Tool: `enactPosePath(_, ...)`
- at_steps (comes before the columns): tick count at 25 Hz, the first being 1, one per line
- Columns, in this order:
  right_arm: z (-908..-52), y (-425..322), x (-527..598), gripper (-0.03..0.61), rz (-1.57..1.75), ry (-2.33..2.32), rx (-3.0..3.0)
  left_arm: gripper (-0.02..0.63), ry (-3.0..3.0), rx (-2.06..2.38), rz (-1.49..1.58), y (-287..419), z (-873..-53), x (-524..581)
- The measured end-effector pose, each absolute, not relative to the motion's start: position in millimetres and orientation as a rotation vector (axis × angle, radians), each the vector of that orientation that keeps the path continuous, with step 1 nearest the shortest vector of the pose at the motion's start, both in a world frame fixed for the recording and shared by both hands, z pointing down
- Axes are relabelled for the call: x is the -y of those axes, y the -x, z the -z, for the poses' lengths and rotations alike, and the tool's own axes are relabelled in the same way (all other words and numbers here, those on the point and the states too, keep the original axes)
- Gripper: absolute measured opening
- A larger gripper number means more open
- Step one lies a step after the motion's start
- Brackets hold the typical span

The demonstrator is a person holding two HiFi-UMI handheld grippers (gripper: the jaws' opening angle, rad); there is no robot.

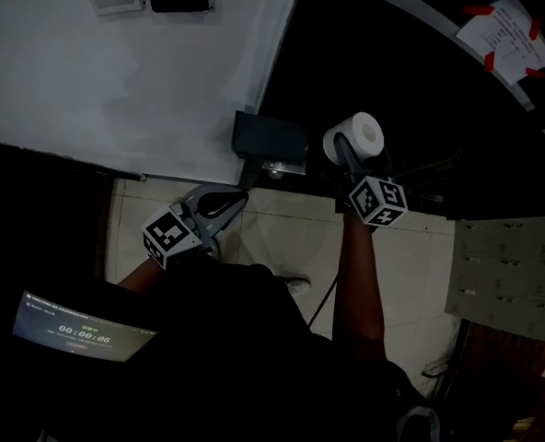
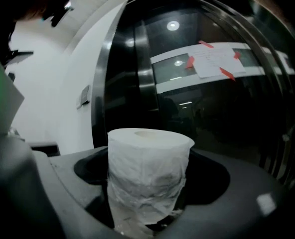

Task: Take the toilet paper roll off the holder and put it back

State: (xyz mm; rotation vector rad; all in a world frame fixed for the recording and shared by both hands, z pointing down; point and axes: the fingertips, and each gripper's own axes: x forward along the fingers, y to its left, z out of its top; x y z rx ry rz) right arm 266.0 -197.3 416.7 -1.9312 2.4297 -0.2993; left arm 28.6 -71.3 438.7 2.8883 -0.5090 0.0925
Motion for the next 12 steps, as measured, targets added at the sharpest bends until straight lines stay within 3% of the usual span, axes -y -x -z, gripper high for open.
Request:
enactPosePath(6, -464.5, -303.2, 188.2, 0.445, 0.785, 1.592, -1.818, 0.000, -2.885, 0.518, -0.095, -23.2, -440.7, 71.3)
enactPosePath(12, -532.2, -316.0, 174.2, 0.445, 1.038, 1.297, -1.286, 0.000, -2.888, 0.521, -0.101, -21.0, -442.1, 71.7)
